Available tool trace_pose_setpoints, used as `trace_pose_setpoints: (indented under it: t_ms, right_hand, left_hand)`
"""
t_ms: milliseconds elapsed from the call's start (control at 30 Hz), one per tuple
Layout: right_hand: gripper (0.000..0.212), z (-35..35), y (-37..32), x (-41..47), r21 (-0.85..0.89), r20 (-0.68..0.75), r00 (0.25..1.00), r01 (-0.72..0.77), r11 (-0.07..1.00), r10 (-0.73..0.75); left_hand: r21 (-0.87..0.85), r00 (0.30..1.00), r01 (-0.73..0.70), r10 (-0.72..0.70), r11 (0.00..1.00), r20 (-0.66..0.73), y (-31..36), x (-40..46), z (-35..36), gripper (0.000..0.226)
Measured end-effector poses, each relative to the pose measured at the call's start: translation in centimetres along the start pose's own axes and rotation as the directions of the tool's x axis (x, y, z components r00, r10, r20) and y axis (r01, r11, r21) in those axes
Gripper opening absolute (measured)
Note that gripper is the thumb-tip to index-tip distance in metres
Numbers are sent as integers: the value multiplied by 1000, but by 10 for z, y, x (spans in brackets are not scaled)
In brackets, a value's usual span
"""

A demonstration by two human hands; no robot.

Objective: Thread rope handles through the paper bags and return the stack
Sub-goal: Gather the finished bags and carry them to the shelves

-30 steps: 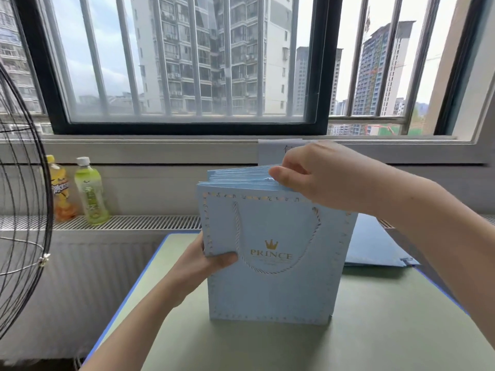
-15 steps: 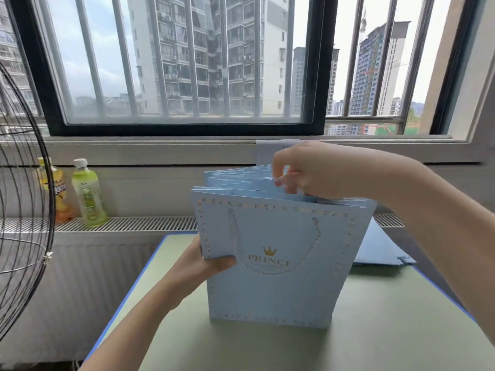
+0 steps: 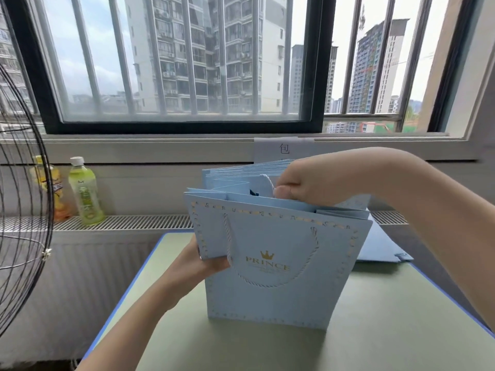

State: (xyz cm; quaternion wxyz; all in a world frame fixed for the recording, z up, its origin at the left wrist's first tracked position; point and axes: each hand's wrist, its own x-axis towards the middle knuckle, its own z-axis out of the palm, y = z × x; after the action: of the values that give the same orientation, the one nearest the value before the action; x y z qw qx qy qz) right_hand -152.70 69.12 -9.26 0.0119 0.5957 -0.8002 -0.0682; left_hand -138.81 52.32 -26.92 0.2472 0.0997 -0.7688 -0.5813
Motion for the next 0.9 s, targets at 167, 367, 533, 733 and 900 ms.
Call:
trace_pose_setpoints:
  t_ms: [167, 367, 533, 733, 900]
  right_hand:
    - [42, -1, 7, -1, 78, -22, 999, 38, 996, -37]
    - [22, 7, 7, 0, 212, -293, 955, 18, 977, 46]
    - [11, 9, 11, 8, 184, -406, 902, -78, 980, 148]
    - [34, 4, 10, 2, 35, -351, 936, -16, 999, 28]
    - [37, -6, 18, -3, 262, -141, 983, 148, 954, -114]
  left_hand:
    - [-21, 1000, -1, 1, 1000, 2, 4, -2, 3, 96]
    - [-29, 999, 27, -28, 999, -27, -4, -1, -1, 88]
    - [-36, 997, 50, -52, 998, -60, -13, 1, -4, 78]
    - [-32, 991, 55, -58, 998, -118, -16, 0, -2, 82]
    - [-5, 990, 47, -47, 999, -135, -15, -2, 0, 76]
